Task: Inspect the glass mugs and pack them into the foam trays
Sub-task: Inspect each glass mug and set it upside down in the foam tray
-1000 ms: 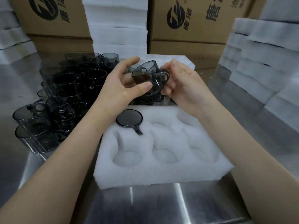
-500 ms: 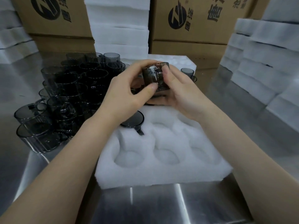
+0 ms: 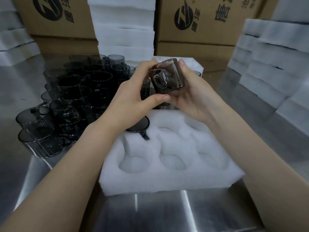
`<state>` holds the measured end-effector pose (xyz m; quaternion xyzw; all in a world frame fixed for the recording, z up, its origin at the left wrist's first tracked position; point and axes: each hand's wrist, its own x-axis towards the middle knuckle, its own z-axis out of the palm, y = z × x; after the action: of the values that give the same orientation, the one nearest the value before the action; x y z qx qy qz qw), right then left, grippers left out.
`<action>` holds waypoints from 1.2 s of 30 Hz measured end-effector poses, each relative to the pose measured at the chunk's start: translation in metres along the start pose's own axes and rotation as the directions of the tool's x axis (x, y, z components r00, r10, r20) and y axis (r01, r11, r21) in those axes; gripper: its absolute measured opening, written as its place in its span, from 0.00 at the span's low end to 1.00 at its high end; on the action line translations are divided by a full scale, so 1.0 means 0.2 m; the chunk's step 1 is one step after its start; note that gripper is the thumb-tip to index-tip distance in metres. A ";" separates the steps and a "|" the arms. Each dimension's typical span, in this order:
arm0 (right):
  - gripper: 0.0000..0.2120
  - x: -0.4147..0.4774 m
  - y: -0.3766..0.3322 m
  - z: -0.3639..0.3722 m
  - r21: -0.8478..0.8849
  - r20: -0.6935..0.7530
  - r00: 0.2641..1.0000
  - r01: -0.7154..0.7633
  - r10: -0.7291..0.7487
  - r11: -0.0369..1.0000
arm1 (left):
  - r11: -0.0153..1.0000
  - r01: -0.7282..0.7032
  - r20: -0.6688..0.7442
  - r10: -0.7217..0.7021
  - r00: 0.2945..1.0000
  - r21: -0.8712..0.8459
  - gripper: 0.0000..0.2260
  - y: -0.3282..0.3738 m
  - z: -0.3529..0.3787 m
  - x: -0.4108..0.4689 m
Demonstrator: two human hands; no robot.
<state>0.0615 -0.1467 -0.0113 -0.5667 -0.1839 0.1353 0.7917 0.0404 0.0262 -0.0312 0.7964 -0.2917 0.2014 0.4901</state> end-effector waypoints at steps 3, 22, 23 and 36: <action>0.29 0.00 0.01 0.00 0.059 0.128 0.988 -0.098 0.090 0.993 | 0.999 -0.011 -0.023 0.012 1.000 0.044 0.32 0.00 0.00 0.00; 0.31 0.01 0.03 -0.03 0.104 0.257 0.944 -0.239 0.206 0.965 | 0.971 -0.142 -0.031 0.151 0.988 0.191 0.36 0.01 0.01 0.00; 0.32 0.01 0.03 -0.03 0.102 0.278 0.939 -0.237 0.201 0.966 | 0.975 -0.124 -0.038 0.134 0.990 0.185 0.36 0.02 0.01 0.00; 0.14 0.01 0.02 -0.01 -0.059 -0.131 0.990 0.048 -0.056 0.997 | 0.956 -0.173 -0.021 0.183 0.983 0.236 0.38 0.02 0.02 0.00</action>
<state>0.0648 -0.1467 -0.0163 -0.5911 -0.1494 0.0716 0.7894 0.0375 0.0217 -0.0306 0.8144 -0.3259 0.2945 0.3793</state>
